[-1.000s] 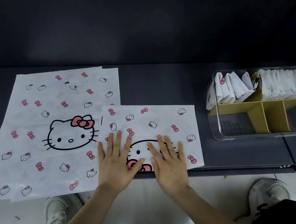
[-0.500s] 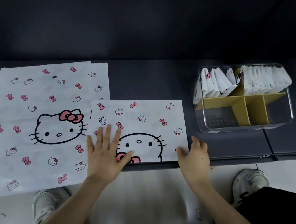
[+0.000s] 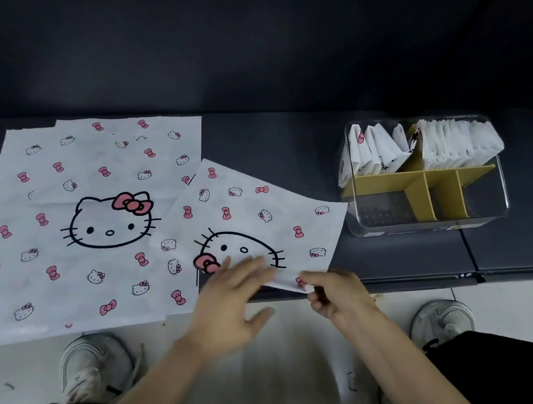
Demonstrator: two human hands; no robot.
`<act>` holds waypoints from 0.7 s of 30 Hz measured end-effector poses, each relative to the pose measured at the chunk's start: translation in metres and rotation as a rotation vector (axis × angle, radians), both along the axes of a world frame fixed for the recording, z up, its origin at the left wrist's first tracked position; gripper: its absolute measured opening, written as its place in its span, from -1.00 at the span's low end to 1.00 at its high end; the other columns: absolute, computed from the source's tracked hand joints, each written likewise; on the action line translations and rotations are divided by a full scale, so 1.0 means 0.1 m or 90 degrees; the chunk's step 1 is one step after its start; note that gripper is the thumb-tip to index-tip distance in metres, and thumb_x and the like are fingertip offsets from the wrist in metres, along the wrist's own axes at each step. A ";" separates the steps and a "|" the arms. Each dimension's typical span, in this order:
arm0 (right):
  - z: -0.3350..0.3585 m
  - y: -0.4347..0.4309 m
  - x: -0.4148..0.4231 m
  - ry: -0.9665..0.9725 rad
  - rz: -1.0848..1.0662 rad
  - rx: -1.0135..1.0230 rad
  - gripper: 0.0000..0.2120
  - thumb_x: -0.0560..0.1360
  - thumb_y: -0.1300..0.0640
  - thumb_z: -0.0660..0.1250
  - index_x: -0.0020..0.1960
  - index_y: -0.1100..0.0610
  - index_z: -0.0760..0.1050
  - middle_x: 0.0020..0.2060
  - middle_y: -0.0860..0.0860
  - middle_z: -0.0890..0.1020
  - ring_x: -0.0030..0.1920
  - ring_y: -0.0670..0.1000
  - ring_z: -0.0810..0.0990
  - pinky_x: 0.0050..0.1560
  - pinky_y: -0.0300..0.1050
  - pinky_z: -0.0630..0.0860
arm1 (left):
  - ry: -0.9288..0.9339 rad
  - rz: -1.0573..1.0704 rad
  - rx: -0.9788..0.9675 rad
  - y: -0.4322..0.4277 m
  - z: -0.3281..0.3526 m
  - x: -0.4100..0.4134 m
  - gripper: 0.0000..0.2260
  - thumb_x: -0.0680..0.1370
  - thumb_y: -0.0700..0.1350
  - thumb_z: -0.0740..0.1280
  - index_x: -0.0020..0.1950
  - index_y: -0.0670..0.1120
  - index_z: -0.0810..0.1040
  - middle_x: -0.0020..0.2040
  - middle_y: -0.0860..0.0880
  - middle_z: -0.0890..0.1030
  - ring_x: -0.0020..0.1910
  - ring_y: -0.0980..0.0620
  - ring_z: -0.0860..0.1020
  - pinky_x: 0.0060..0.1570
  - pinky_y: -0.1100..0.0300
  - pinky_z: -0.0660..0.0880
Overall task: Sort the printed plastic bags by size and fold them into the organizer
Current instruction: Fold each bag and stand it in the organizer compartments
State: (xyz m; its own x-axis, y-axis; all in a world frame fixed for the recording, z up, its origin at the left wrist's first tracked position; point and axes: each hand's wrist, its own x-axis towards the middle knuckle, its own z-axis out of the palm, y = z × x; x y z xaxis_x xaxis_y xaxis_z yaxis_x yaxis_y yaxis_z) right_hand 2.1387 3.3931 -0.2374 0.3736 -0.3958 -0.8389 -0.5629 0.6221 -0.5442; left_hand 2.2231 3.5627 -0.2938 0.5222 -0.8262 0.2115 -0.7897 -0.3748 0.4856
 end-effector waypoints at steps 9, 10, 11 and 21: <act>0.20 -0.07 -0.08 -0.193 0.059 -0.041 -0.82 0.44 0.26 0.39 0.04 0.21 0.53 -0.16 0.12 0.68 -0.21 0.04 0.67 -0.24 -0.13 0.60 | 0.448 0.286 -0.021 0.00 -0.12 -0.06 -0.49 0.59 0.22 0.10 0.00 -0.17 0.60 0.12 0.01 0.61 0.41 0.13 0.28 0.17 0.30 0.27; 0.19 -0.14 -0.10 -0.178 0.060 -0.094 -0.72 0.42 0.30 0.41 0.12 0.21 0.51 -0.09 0.12 0.67 -0.15 0.03 0.65 -0.18 -0.12 0.59 | 0.509 0.303 -0.033 0.02 -0.05 -0.02 -0.51 0.59 0.22 0.10 -0.11 -0.18 0.56 0.02 0.05 0.61 0.27 0.17 0.43 0.04 0.36 0.31; 0.15 -0.21 -0.12 -0.146 0.067 -0.164 -0.64 0.41 0.34 0.42 0.18 0.21 0.48 -0.02 0.13 0.64 -0.09 0.03 0.63 -0.11 -0.11 0.57 | 0.549 0.308 -0.044 0.05 0.01 0.02 -0.58 0.59 0.19 0.09 -0.19 -0.10 0.50 -0.11 0.13 0.60 0.01 0.25 0.50 -0.08 0.41 0.32; -0.07 -0.42 0.34 -0.079 0.147 -0.257 -0.41 0.49 0.24 0.39 0.46 0.23 0.25 -0.03 0.02 0.61 -0.09 -0.09 0.59 -0.12 -0.32 0.51 | 0.747 0.285 0.010 0.38 0.20 0.41 -0.60 0.60 0.20 0.09 0.12 -0.05 0.52 0.10 0.06 0.60 0.10 0.03 0.50 0.14 0.32 0.33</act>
State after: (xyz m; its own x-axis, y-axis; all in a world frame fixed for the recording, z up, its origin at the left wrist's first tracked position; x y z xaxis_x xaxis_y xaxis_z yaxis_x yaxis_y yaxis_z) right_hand 2.1724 3.3512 -0.2440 0.5780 -0.5762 -0.5779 -0.5763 0.2133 -0.7889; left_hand 2.2645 3.6011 -0.2737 0.6239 -0.5261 -0.5779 0.3120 -0.5103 0.8014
